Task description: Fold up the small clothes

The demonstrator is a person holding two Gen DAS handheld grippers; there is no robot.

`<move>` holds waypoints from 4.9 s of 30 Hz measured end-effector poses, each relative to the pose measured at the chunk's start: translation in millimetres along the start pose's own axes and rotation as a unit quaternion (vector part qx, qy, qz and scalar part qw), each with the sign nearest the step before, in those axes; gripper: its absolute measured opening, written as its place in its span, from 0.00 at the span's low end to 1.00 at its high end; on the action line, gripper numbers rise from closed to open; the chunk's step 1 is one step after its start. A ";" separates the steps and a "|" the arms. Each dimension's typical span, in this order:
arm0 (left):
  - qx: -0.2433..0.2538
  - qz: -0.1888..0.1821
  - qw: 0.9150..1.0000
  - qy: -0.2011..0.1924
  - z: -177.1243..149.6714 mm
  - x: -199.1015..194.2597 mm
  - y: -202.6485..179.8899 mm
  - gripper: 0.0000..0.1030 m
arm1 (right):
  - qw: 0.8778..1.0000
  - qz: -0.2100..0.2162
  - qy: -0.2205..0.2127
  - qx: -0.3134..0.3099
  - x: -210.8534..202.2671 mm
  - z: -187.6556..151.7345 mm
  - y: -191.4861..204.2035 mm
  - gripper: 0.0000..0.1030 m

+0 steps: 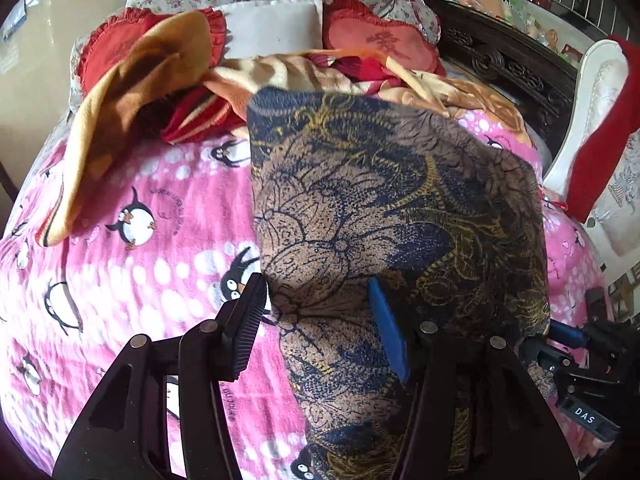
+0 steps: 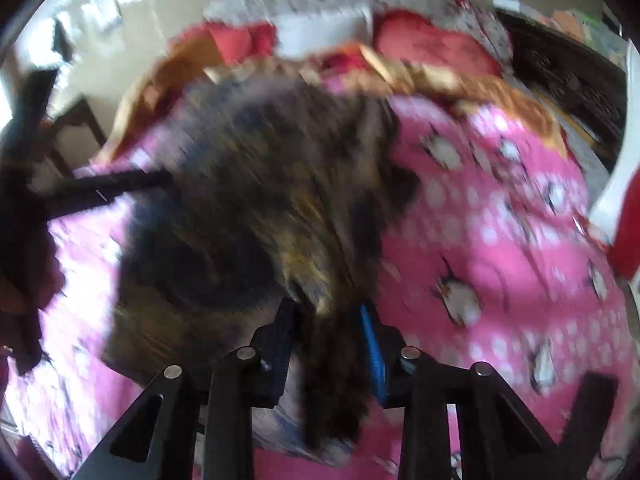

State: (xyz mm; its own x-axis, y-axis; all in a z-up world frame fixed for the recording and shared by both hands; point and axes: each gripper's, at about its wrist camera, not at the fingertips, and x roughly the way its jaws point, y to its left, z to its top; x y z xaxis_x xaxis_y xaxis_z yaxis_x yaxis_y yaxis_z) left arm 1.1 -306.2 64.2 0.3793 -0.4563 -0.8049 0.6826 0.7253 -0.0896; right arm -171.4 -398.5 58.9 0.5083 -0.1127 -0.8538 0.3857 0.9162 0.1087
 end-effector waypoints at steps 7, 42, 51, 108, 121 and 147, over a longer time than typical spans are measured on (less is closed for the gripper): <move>0.006 0.011 1.000 -0.010 1.3 -6.4 -2.9 0.53 | 0.999 0.027 -0.024 0.032 -17.8 2.5 -16.6 0.28; -0.076 -0.107 0.991 0.027 -21.5 -16.4 31.7 0.70 | 0.985 0.090 -0.107 0.104 -7.6 34.0 -47.3 0.82; -0.127 -0.150 0.978 0.073 -50.9 19.6 27.2 0.70 | 0.974 0.178 -0.055 0.127 35.9 24.1 -42.8 0.81; -0.059 0.036 0.997 -0.024 -155.9 -149.8 33.7 0.60 | 0.997 0.077 -0.028 -0.014 -76.5 -61.7 133.1 0.49; -0.063 0.057 0.994 -0.070 -160.4 -187.1 30.9 0.60 | 0.997 0.055 -0.055 0.008 -96.2 -73.0 150.8 0.67; -0.060 0.080 0.991 -0.094 -171.0 -216.5 31.3 0.60 | 0.997 0.018 -0.075 -0.025 -105.6 -79.6 176.1 0.77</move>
State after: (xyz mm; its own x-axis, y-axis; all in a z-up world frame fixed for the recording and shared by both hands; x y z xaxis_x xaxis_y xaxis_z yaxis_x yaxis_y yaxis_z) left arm -166.4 -96.6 135.4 0.5941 -0.4100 -0.6921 0.5294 0.8470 -0.0474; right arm -218.5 -194.7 127.7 0.6319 -0.1329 -0.7636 0.3288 0.9381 0.1089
